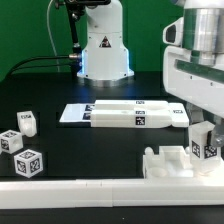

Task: Assemble chair

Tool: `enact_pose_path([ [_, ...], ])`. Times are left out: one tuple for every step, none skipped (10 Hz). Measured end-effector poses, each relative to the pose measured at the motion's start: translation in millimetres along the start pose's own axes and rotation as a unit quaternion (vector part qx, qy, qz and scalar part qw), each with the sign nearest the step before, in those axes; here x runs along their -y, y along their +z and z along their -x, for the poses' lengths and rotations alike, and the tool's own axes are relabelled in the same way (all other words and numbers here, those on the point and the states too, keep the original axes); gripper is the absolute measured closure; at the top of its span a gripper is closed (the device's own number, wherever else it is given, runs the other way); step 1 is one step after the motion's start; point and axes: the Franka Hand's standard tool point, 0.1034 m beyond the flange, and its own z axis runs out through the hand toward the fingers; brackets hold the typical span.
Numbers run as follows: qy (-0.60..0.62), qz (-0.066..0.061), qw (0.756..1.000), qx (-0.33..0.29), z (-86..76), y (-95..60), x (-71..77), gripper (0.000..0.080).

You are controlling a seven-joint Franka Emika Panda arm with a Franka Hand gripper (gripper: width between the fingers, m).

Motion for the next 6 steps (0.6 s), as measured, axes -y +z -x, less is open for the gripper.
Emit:
enact_pose_path([
  [0.048,0.001,0.999,0.006,-0.6,0.2,-0.6,0.0515],
  [0.055,0.001,0.998,0.005,0.1,0.2,-0.7,0.0515],
  [0.056,0.001,0.998,0.005,0.0,0.3,-0.7,0.0515],
  [0.024,0.006,1.000,0.002,1.3,0.7,-2.0,0.0515],
  [-0.067,0.017,0.998,-0.004,4.5,0.0,-3.8,0.0381],
  [-0.168,0.016,0.986,-0.004,3.3,-0.8,-3.3,0.0248],
])
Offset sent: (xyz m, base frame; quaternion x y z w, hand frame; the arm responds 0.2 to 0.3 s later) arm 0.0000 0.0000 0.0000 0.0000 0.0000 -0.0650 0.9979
